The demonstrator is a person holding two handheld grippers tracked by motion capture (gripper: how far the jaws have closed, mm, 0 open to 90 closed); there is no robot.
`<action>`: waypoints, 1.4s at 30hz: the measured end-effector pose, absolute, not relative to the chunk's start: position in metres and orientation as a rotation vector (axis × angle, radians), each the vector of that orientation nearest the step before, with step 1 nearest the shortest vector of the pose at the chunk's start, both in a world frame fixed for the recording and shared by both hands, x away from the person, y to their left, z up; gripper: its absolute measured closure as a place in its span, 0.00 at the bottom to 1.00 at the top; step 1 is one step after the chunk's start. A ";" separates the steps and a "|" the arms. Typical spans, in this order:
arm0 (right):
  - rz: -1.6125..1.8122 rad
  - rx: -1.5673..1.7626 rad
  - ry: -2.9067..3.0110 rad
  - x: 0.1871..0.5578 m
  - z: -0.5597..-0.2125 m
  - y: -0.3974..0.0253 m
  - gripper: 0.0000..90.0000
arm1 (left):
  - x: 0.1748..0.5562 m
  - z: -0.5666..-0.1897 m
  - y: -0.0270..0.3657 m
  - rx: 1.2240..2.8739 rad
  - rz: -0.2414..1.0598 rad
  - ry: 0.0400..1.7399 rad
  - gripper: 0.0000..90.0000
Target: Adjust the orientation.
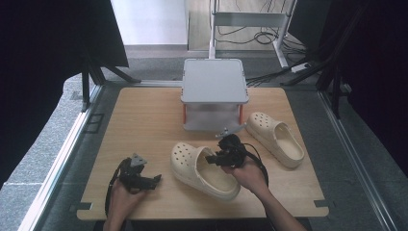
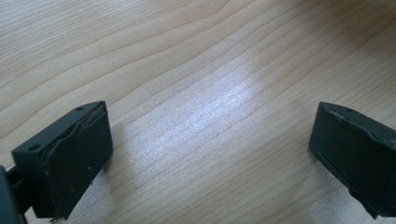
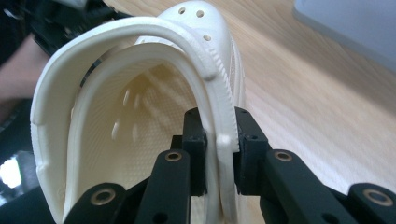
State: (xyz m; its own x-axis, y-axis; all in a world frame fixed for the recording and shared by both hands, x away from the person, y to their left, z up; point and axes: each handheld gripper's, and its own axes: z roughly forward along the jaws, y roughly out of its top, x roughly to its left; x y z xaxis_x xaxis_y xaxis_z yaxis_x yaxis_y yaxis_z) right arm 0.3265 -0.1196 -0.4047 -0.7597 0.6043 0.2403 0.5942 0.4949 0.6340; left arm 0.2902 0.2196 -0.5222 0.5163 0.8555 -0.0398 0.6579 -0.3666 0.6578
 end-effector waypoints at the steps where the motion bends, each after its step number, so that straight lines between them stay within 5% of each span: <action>1: 1.135 1.084 2.687 0.317 -0.415 -0.125 0.86 | 0.290 -0.522 0.220 2.138 0.413 1.227 0.00; 18: 1.090 1.020 2.726 0.301 -0.465 -0.143 0.83 | 0.290 -0.522 0.220 2.139 0.416 1.226 0.00; 25: 1.091 0.919 2.759 0.303 -0.453 -0.149 0.39 | 0.290 -0.522 0.220 2.139 0.416 1.227 0.00; 30: 1.082 0.881 2.741 0.308 -0.433 -0.163 0.24 | 0.290 -0.522 0.220 2.140 0.416 1.226 0.00; 42: 1.001 0.913 2.659 0.326 -0.423 -0.196 0.05 | 0.290 -0.522 0.220 2.140 0.416 1.226 0.00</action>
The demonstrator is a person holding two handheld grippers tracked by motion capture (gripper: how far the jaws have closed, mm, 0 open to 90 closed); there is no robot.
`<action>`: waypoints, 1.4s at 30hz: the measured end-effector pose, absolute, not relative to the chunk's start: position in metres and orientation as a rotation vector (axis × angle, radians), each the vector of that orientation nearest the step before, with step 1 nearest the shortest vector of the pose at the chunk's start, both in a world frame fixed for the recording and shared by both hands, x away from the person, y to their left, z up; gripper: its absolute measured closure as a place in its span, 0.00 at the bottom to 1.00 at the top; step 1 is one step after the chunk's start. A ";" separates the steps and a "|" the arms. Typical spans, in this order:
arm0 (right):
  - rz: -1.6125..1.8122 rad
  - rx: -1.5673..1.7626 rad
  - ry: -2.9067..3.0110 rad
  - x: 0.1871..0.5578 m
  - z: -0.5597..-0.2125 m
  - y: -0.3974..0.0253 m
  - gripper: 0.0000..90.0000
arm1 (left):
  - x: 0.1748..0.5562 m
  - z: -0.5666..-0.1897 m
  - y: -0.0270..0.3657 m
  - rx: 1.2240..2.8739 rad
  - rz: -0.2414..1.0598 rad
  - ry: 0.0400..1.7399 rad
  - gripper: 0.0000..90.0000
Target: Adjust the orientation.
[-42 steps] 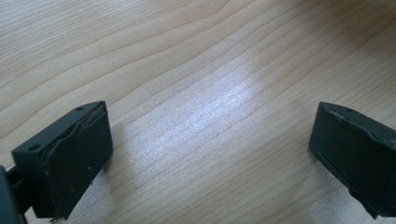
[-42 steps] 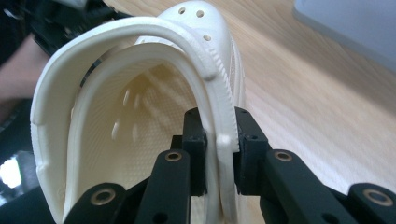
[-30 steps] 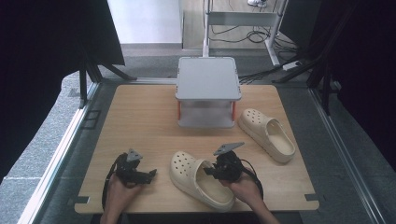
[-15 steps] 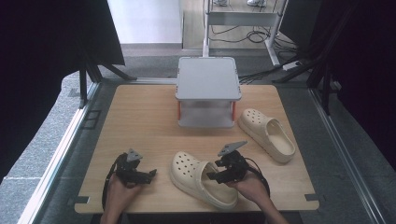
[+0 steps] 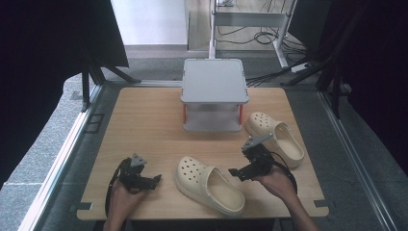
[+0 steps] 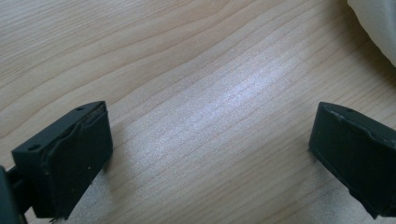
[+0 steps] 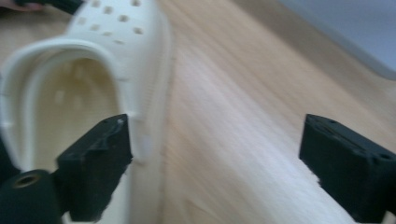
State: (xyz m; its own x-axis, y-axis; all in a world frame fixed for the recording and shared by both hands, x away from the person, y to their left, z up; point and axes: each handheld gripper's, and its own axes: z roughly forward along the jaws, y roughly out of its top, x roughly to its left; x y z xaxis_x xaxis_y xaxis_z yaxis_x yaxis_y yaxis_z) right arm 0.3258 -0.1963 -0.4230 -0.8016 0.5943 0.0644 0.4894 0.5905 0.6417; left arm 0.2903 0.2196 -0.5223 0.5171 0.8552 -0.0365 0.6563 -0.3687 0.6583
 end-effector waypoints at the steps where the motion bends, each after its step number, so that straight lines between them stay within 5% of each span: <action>1: 0.996 0.924 2.649 0.327 -0.423 -0.199 0.03 | 0.290 -0.522 0.220 2.140 0.415 1.227 0.00; 9: 1.002 1.023 2.556 0.342 -0.421 -0.237 0.00 | 0.290 -0.522 0.220 2.140 0.416 1.226 0.00; 11: 0.950 1.054 2.560 0.343 -0.418 -0.251 0.15 | 0.290 -0.522 0.220 2.140 0.416 1.226 0.00; 23: 0.875 1.226 2.439 0.365 -0.410 -0.300 0.17 | 0.290 -0.522 0.220 2.141 0.416 1.226 0.00; 26: 0.847 1.259 2.396 0.384 -0.410 -0.317 0.38 | 0.291 -0.522 0.219 2.139 0.417 1.226 0.00; 31: 0.889 1.310 2.381 0.403 -0.412 -0.327 0.53 | 0.291 -0.522 0.219 2.139 0.417 1.226 0.00; 42: 0.883 1.293 2.478 0.438 -0.434 -0.317 0.73 | 0.291 -0.522 0.219 2.139 0.417 1.226 0.00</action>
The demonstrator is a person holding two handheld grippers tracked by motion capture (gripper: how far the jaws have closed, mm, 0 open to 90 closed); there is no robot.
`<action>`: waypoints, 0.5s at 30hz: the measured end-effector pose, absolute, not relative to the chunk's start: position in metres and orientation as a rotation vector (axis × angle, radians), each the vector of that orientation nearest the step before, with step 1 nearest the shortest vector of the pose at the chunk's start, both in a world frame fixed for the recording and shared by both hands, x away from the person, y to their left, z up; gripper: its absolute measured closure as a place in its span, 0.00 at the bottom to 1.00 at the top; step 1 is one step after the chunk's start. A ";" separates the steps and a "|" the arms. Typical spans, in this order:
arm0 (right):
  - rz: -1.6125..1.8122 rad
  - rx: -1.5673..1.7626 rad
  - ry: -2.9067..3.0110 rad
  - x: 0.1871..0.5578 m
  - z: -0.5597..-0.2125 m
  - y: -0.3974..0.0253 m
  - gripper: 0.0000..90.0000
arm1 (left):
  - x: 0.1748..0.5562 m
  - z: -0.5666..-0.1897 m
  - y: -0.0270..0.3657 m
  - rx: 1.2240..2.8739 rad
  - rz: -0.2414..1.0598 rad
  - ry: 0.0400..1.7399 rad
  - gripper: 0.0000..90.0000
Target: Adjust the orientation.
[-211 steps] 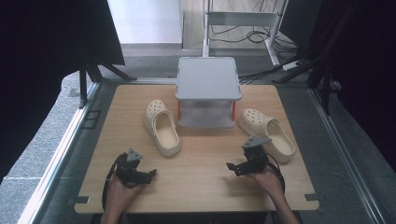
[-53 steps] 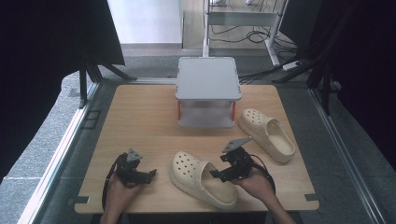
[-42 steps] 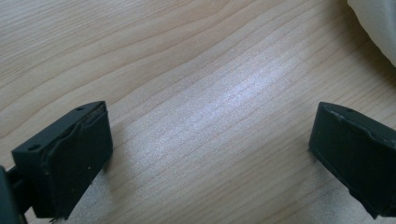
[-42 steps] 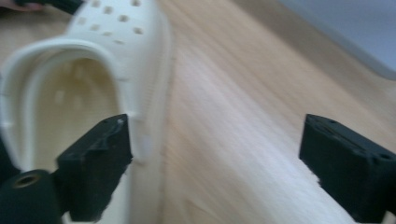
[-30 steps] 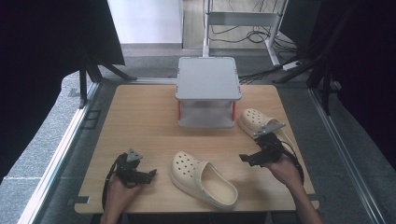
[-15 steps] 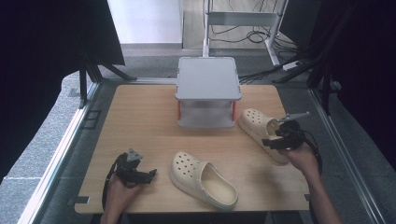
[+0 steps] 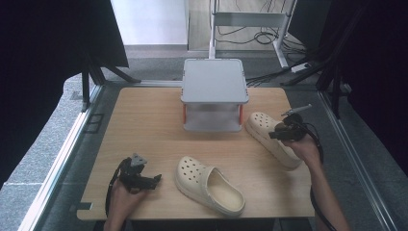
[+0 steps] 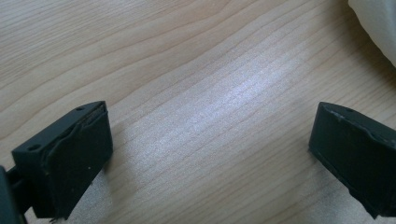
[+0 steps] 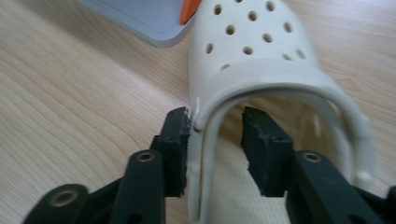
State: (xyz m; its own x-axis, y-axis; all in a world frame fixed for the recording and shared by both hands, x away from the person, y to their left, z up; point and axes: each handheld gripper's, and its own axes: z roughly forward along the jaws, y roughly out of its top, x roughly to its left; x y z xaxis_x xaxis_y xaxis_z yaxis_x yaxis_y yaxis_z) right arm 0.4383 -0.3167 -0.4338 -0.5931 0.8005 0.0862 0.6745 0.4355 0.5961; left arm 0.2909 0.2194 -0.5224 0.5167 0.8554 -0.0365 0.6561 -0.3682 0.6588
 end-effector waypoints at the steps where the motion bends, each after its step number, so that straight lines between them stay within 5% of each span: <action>1: 0.879 1.282 2.486 0.439 -0.436 -0.315 0.74 | 0.291 -0.522 0.219 2.139 0.417 1.226 0.00; 3: 0.855 1.247 2.519 0.441 -0.443 -0.308 0.83 | 0.291 -0.522 0.219 2.139 0.417 1.227 0.00; 15: 0.858 1.275 2.451 0.423 -0.434 -0.310 0.85 | 0.291 -0.522 0.219 2.139 0.417 1.227 0.00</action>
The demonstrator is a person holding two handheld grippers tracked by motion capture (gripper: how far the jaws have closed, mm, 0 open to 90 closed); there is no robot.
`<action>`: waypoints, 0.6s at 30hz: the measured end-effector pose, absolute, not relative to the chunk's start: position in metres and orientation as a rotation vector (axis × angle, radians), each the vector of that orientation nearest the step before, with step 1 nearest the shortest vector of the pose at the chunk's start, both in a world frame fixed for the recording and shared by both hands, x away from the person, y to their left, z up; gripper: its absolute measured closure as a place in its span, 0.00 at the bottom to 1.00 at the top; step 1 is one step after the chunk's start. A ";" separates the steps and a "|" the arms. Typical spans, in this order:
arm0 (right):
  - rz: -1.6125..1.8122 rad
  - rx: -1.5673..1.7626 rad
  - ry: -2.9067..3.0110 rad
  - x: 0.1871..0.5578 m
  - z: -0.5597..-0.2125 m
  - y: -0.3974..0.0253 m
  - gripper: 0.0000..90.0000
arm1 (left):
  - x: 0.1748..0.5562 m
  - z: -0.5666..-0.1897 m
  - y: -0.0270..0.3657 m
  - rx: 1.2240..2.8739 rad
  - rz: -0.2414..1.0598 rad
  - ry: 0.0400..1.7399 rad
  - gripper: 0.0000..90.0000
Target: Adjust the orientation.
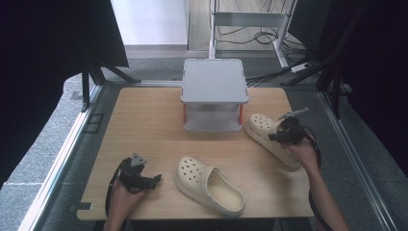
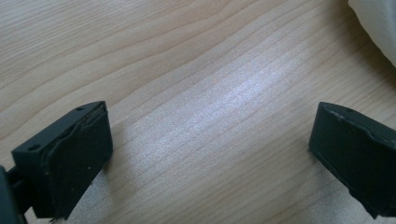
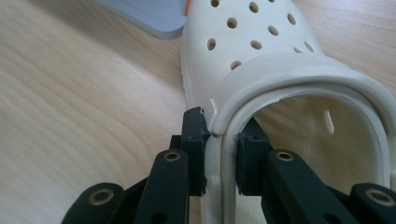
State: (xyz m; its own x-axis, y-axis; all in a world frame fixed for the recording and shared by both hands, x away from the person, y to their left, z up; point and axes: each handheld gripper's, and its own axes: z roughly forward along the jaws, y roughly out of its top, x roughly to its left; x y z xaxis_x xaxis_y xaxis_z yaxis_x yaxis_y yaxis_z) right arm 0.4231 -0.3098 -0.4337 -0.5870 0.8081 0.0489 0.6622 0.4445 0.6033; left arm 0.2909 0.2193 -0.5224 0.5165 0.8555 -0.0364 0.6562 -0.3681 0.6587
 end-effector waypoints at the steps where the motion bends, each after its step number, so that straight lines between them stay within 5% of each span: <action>1: 0.859 1.273 2.452 0.420 -0.431 -0.309 0.85 | 0.291 -0.522 0.219 2.139 0.417 1.226 0.00; 18: 0.922 1.106 2.504 0.357 -0.383 -0.245 0.85 | 0.291 -0.522 0.219 2.138 0.419 1.225 0.00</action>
